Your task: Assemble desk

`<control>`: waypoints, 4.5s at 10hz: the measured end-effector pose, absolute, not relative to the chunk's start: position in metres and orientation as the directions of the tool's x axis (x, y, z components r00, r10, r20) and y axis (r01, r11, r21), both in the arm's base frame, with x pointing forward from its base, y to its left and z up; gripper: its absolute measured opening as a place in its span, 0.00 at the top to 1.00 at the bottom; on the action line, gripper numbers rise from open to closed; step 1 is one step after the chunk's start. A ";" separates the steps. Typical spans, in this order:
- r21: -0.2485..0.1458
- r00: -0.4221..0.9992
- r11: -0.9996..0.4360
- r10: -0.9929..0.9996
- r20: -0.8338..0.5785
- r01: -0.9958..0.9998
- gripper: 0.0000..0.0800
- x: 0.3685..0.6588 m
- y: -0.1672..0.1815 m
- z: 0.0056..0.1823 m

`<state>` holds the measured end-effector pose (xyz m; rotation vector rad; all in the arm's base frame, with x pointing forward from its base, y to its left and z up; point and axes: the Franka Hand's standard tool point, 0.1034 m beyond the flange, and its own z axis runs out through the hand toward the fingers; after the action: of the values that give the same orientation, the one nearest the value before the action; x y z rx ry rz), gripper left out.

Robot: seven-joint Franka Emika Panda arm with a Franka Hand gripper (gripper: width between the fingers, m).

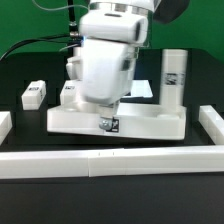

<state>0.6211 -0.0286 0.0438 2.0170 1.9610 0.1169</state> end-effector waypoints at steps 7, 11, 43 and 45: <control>0.224 0.100 -0.056 0.977 -0.190 0.973 0.91 0.657 -0.011 0.030; 0.192 0.174 -0.136 0.965 -0.195 0.972 0.91 0.657 -0.003 0.030; 0.145 0.264 -0.234 0.931 -0.251 0.962 0.19 0.659 -0.010 0.112; 0.178 0.397 -0.362 0.887 -0.234 0.915 0.19 0.660 -0.026 0.121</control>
Offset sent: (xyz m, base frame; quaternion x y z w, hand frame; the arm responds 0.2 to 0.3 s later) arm 0.0515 0.0104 -0.0157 -0.0130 0.0058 0.0694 0.9975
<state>0.6603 -0.0258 0.1211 2.3796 1.5794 -0.1409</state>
